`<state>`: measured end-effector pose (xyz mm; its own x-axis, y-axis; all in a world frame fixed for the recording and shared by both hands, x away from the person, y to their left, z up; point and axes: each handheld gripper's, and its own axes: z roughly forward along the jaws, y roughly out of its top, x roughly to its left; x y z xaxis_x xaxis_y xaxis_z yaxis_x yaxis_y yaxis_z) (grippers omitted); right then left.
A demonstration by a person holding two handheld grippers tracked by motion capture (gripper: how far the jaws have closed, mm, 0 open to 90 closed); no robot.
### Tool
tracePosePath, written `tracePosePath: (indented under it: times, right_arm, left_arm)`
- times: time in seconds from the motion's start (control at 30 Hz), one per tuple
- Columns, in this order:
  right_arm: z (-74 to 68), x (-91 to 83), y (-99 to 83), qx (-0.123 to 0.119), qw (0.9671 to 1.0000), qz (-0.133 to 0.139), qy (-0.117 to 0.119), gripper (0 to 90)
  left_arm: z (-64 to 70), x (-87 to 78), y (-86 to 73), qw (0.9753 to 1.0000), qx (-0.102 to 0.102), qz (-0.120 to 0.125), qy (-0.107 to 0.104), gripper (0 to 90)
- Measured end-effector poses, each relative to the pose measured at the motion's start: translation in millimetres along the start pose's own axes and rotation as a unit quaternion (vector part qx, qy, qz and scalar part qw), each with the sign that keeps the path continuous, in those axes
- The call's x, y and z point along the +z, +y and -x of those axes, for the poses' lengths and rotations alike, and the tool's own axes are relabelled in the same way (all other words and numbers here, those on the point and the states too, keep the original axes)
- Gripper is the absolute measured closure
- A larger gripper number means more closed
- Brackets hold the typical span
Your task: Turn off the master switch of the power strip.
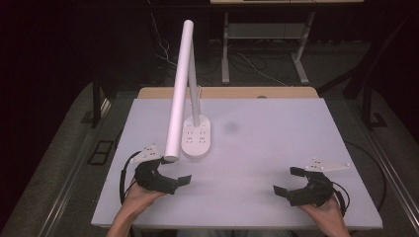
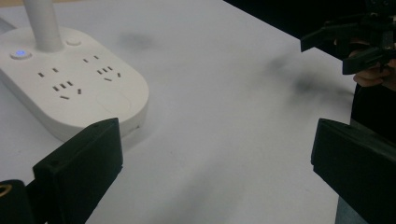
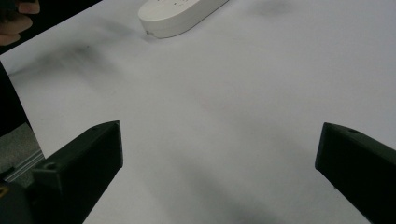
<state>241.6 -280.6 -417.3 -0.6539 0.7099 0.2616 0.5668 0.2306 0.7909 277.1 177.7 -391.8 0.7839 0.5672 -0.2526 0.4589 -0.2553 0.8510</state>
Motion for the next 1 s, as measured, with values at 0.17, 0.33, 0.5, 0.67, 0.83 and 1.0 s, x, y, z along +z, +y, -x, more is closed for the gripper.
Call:
tracePosePath:
  times: [0.17, 0.33, 0.5, 0.67, 0.83, 1.0]
  right_arm:
    - [0.5, -0.1, 0.0, 0.000, 1.0000, 0.000, -0.001, 0.1]
    - [0.4, -0.3, 0.0, 0.001, 1.0000, 0.000, -0.001, 0.1]
    - [0.5, -0.3, -0.1, 0.001, 1.0000, 0.000, -0.002, 0.2]
    - [0.5, -0.3, -0.2, 0.000, 1.0000, -0.001, -0.002, 0.1]
    - [0.5, 0.1, -0.2, -0.002, 1.0000, -0.001, -0.003, 0.1]
    - [0.6, 0.1, -0.3, -0.003, 1.0000, -0.001, -0.003, 0.1]
  left_arm:
    - [-4.4, -2.0, 4.0, 1.0000, -0.002, -0.003, 0.004, 1.2]
    - [-9.3, -3.8, 7.7, 1.0000, -0.005, -0.005, 0.006, 1.2]
    - [-13.4, -5.7, 11.4, 0.9999, -0.004, -0.008, 0.008, 1.3]
    - [-17.9, -8.3, 17.1, 0.9999, -0.003, -0.009, 0.011, 1.5]
    - [-21.9, -9.2, 22.2, 0.9998, 0.001, -0.014, 0.016, 1.7]
    - [-25.3, -9.4, 26.3, 0.9997, 0.002, -0.017, 0.018, 1.9]
